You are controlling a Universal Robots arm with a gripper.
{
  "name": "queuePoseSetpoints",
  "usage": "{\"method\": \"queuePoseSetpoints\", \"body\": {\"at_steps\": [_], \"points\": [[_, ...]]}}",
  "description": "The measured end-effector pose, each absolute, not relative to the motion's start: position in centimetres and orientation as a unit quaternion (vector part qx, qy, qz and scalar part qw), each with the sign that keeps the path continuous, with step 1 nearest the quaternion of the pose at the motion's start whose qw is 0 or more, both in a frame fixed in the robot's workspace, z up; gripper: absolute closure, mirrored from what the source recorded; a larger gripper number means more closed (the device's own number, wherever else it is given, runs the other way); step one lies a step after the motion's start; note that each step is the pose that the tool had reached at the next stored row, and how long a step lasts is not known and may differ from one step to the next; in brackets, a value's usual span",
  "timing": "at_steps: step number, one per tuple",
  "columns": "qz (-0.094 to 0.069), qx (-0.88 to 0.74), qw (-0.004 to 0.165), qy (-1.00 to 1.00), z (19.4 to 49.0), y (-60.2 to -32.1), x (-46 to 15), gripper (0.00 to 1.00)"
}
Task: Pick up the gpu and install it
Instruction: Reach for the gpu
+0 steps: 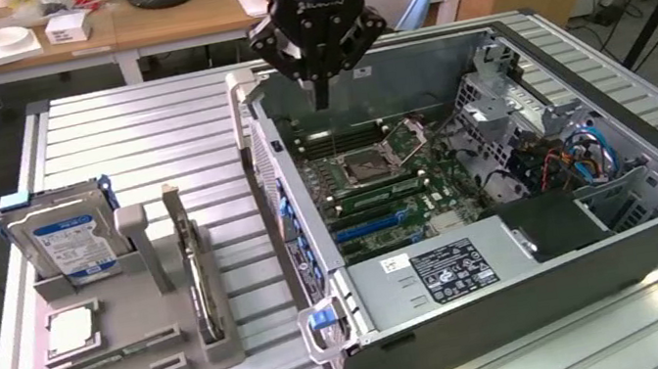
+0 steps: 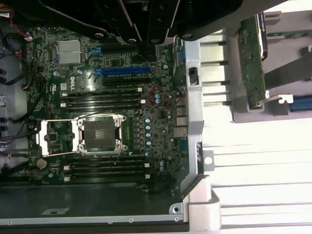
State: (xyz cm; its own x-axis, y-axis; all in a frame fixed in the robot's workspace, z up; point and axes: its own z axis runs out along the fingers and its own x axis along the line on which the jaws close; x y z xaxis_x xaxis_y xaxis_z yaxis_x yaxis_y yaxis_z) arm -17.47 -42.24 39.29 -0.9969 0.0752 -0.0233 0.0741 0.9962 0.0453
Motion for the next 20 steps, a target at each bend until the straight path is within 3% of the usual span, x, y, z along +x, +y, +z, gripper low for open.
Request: {"method": "queuePoseSetpoints", "body": {"at_steps": [20], "points": [[0.022,0.037,0.012,0.999,38.6,-44.2,-25.0,0.89]]}}
